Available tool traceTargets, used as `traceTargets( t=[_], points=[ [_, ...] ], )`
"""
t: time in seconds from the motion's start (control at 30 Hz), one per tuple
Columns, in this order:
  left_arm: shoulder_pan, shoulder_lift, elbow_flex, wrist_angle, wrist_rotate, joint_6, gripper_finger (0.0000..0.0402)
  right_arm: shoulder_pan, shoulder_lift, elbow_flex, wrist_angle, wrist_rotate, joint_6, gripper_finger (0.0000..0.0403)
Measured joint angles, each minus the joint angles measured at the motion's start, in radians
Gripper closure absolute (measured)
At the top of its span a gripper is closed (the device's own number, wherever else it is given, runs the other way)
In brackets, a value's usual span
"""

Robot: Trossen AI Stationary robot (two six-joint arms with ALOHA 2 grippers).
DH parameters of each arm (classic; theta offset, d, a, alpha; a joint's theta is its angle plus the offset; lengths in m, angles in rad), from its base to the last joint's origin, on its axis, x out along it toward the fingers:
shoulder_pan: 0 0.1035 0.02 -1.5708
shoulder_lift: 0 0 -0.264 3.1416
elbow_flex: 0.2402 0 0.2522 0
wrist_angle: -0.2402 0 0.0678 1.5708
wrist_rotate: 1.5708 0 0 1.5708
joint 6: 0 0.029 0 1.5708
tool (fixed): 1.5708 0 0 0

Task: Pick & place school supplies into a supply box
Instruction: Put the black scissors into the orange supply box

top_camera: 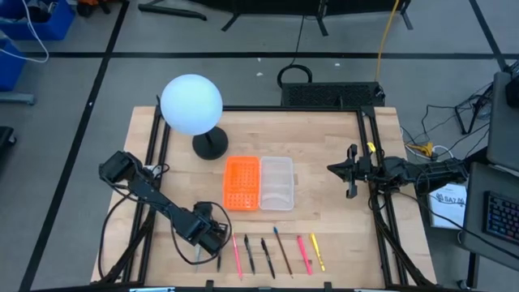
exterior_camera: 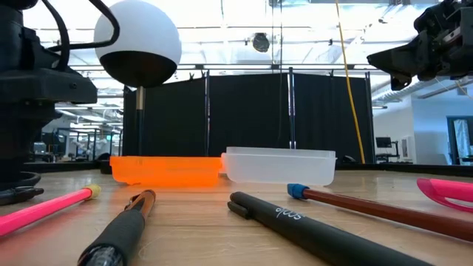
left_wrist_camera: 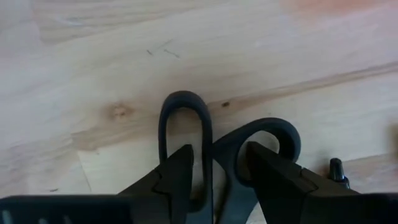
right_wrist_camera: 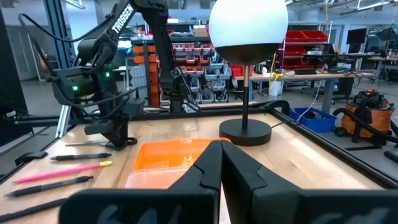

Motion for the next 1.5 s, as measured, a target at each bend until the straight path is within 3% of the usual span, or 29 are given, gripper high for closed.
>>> traceTargets(
  t=[0.27,0.5,0.67,0.93,1.23,1.5],
  points=[
    [-0.009,-0.062,0.005,-0.008,-0.111,-0.029,0.0347,0.0,0.0,0.0,0.0,0.0,0.0,0.0403],
    [0.015,-0.156,0.064,-0.088,-0.249,0.012,0.0347,0.0,0.0,0.0,0.001,0.0,0.0,0.0403],
    [0.074,-0.176,0.194,-0.163,-0.321,0.069,0.0347,0.0,0.0,0.0,0.001,0.0,0.0,0.0403],
    [0.284,-0.174,0.417,-0.097,-0.415,0.408,0.0347,0.0,0.0,0.0,0.0,0.0,0.0,0.0403],
    [0.55,-0.135,0.501,0.277,-0.272,0.719,0.0347,0.0,0.0,0.0,0.0,0.0,0.0,0.0403],
    [0.668,0.093,0.687,0.298,-0.19,0.829,0.0347,0.0,0.0,0.0,0.007,0.0,-0.003,0.0403]
  ],
)
